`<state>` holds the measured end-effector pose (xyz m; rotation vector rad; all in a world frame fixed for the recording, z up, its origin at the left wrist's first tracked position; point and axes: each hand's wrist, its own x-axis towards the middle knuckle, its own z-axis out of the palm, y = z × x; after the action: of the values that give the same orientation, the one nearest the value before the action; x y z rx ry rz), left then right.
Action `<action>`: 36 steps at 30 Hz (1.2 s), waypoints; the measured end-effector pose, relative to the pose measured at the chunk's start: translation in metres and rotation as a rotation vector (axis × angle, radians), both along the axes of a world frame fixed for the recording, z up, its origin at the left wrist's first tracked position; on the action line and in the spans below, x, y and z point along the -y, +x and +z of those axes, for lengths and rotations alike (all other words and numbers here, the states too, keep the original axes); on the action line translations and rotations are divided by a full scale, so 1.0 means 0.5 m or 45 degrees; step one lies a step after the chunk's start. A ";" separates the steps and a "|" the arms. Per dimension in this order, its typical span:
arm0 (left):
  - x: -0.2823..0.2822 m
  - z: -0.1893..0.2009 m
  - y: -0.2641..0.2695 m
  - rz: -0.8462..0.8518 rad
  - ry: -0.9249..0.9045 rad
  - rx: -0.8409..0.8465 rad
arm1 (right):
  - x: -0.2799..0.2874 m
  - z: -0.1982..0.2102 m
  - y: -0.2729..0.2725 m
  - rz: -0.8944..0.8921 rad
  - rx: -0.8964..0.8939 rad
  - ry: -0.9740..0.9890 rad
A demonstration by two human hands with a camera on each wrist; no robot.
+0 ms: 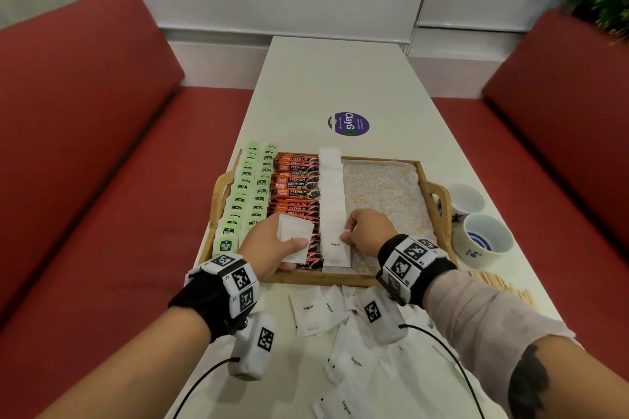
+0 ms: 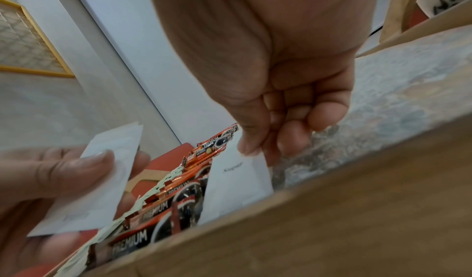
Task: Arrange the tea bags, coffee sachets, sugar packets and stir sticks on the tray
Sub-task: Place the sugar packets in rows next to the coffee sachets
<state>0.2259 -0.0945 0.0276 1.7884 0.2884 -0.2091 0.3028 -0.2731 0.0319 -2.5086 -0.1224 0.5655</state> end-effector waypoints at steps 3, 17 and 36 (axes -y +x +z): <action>-0.001 -0.001 0.003 0.007 -0.018 -0.005 | -0.002 -0.001 0.001 0.041 0.030 -0.061; 0.003 0.007 0.011 0.123 0.000 0.112 | -0.017 0.024 -0.008 0.099 0.226 0.177; 0.009 -0.005 0.016 0.277 -0.135 0.109 | 0.038 0.016 -0.006 0.093 0.146 0.116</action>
<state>0.2341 -0.0988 0.0251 1.6422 0.4006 0.0063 0.2999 -0.2924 0.0398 -2.4554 -0.2777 0.4351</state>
